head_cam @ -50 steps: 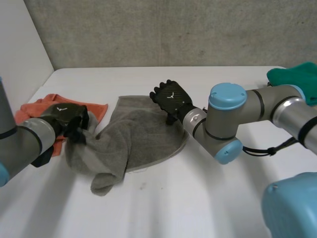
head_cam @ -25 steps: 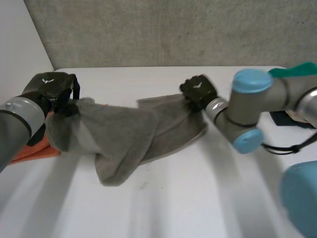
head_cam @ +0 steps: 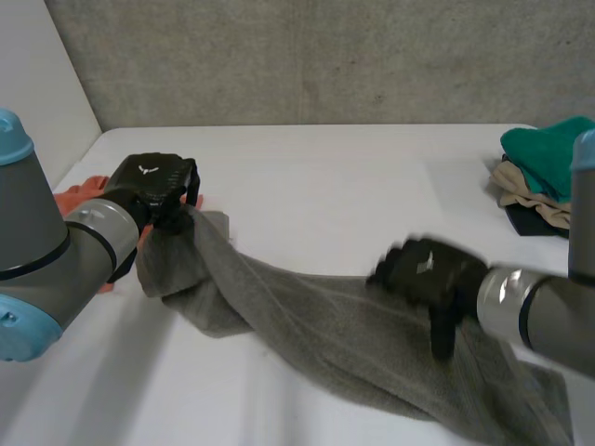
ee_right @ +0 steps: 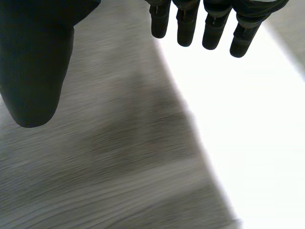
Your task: Fold the laundry.
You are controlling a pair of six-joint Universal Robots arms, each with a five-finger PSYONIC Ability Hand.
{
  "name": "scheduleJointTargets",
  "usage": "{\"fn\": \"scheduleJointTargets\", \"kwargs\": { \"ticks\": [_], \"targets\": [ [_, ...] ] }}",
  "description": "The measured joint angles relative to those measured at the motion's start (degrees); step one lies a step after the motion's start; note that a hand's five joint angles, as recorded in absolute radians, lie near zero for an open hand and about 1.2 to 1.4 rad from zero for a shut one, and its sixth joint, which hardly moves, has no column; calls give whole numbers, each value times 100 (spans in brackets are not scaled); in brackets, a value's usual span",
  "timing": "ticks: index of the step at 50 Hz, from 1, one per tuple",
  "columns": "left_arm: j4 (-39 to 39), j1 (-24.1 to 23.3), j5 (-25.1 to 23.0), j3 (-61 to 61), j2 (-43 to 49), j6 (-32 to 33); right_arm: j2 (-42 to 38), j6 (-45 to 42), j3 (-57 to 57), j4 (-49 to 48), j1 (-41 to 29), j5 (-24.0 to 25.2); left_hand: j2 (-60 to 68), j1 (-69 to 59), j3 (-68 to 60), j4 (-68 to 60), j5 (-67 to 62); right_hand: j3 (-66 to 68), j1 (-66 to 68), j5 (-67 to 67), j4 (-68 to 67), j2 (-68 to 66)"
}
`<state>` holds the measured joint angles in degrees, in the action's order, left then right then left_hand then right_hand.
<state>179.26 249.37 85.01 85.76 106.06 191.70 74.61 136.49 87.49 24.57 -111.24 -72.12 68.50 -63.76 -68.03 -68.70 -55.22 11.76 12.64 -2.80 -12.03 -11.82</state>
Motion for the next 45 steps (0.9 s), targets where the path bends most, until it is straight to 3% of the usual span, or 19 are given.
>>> {"fn": "scheduleJointTargets", "kwargs": {
  "ticks": [4,9,16,21,27,35,45],
  "targets": [
    [-34,0,19,-63,-116,21,-131,550,-496,-638,150,-363,0,0,0,0,0,-6,0,0,34,0],
    [-73,5,6,-61,-387,49,-437,586,-881,-961,316,-778,0,0,0,0,0,-6,0,0,34,0],
    [-94,29,-34,141,-655,147,-873,288,-900,-810,459,-976,0,0,0,0,0,-6,0,0,34,0],
    [-80,80,-61,393,-776,319,-1022,556,-600,-951,630,-1013,0,0,0,0,0,-6,0,0,34,0],
    [-69,160,-101,548,-920,441,-1019,1099,-48,-1489,814,-762,0,0,0,0,0,-6,0,0,34,0],
    [8,132,-195,477,-1416,354,-992,1623,661,-2535,825,-41,0,0,-17,-1,0,-6,0,0,34,0],
    [338,-211,-380,184,-2059,278,-1240,2515,137,-2808,312,611,0,0,-17,-2,0,-6,0,0,34,0]
  ]
}}
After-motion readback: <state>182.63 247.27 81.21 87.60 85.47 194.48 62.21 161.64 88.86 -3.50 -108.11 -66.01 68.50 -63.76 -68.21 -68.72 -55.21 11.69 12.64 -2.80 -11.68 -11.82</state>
